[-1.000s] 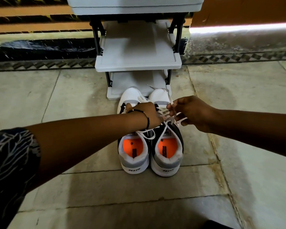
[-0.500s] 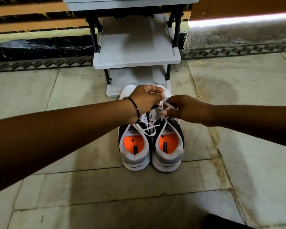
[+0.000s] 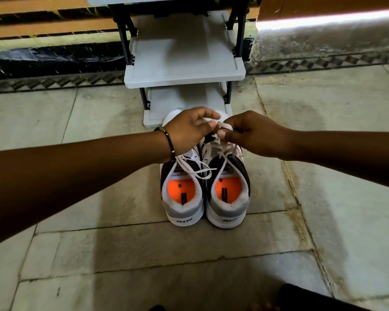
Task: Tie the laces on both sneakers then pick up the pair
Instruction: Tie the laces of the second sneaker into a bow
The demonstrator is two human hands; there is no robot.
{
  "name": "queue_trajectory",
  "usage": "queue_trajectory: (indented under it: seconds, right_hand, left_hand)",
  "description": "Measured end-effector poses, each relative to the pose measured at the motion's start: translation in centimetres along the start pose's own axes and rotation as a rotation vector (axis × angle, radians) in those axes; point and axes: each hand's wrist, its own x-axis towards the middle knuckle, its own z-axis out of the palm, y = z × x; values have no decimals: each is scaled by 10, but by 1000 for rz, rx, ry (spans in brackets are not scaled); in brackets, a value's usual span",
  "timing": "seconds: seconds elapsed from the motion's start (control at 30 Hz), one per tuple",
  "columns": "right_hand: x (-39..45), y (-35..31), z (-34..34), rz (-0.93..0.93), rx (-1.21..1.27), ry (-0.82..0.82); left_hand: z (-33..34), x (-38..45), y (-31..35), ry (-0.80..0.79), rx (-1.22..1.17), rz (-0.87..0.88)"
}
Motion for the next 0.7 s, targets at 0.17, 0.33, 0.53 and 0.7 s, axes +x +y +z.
queue_trajectory:
  seconds: [0.17,0.33,0.53,0.7]
  right_hand:
    - [2,-5,-13,-21,-15,90]
    - [-1,-15,-24,-73,127,108]
    - [-4,-17,-24,-94,221,79]
    - [-5,-17,-24,-87,243,82]
  left_hand:
    - [-2,-8,-5,-89,-170,-194]
    - [2,-5,-1,-13,-248,-239]
    - [5,-4,4,112,-241,-134]
    - [7,-9,9,113,-164,-23]
